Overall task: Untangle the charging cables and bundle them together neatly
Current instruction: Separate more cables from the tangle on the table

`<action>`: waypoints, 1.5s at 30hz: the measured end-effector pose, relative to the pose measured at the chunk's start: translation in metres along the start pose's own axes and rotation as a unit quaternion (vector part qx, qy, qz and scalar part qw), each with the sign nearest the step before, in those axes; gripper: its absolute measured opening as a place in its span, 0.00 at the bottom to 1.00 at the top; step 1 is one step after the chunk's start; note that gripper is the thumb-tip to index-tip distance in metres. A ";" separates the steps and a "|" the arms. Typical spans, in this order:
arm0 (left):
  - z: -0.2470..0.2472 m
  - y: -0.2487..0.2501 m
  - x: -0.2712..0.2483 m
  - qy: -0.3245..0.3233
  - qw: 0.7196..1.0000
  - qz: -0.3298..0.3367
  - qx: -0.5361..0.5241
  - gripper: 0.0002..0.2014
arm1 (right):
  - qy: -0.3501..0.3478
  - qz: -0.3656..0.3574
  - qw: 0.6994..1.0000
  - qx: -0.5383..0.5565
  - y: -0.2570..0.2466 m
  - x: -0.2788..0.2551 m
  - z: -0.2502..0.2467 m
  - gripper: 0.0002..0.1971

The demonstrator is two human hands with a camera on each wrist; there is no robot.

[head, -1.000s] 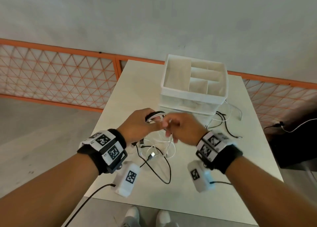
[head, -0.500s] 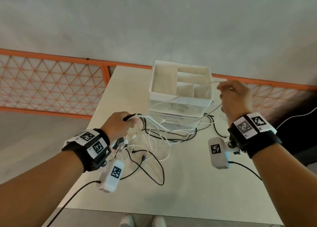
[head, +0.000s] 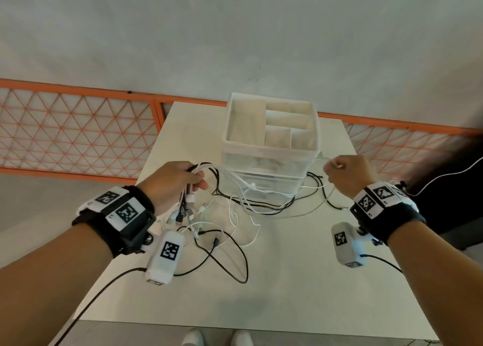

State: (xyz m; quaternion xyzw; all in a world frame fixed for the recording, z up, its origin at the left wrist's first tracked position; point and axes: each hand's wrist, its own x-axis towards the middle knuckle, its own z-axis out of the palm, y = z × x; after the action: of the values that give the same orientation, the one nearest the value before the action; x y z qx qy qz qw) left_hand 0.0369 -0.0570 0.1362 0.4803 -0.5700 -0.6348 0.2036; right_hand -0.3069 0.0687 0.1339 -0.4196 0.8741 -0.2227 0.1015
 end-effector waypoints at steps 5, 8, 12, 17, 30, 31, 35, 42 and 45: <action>-0.004 0.002 -0.003 0.003 1.000 -0.026 -0.012 0.15 | -0.016 0.132 0.991 -0.026 0.018 -0.003 0.000 0.21; 0.006 0.001 -0.005 -0.028 0.999 -0.045 -0.001 0.13 | 0.012 0.084 0.979 0.188 -0.008 -0.005 -0.009 0.18; 0.023 0.002 -0.005 -0.061 0.997 -0.032 0.043 0.13 | -0.002 -0.027 0.911 0.410 -0.048 -0.003 -0.017 0.07; 0.022 0.008 -0.006 -0.031 0.994 0.010 0.102 0.21 | 0.113 -0.069 0.981 0.140 -0.044 0.009 -0.014 0.19; 0.016 0.005 -0.010 -0.066 0.995 0.028 0.064 0.20 | -0.110 -0.010 0.993 0.031 0.020 0.013 0.022 0.13; 0.016 0.006 -0.010 -0.065 0.996 0.016 0.058 0.19 | -0.129 0.012 0.992 0.003 0.031 0.009 0.027 0.15; 0.012 0.003 -0.008 -0.060 0.996 -0.019 0.068 0.17 | -0.209 0.063 0.974 -0.054 0.052 -0.004 0.045 0.23; 0.027 0.008 -0.007 -0.076 0.992 0.027 0.095 0.15 | -0.266 -0.107 0.957 0.044 -0.035 -0.033 0.044 0.41; 0.039 0.015 -0.011 -0.114 0.983 0.063 0.126 0.10 | -0.353 -0.186 0.911 0.101 -0.083 -0.056 0.058 0.40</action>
State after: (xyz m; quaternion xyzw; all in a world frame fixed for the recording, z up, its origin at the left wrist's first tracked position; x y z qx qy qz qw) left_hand 0.0049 -0.0321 0.1497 0.3893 -0.6942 -0.5945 0.1147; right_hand -0.1934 0.0496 0.1216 -0.6137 0.6602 -0.1617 0.4017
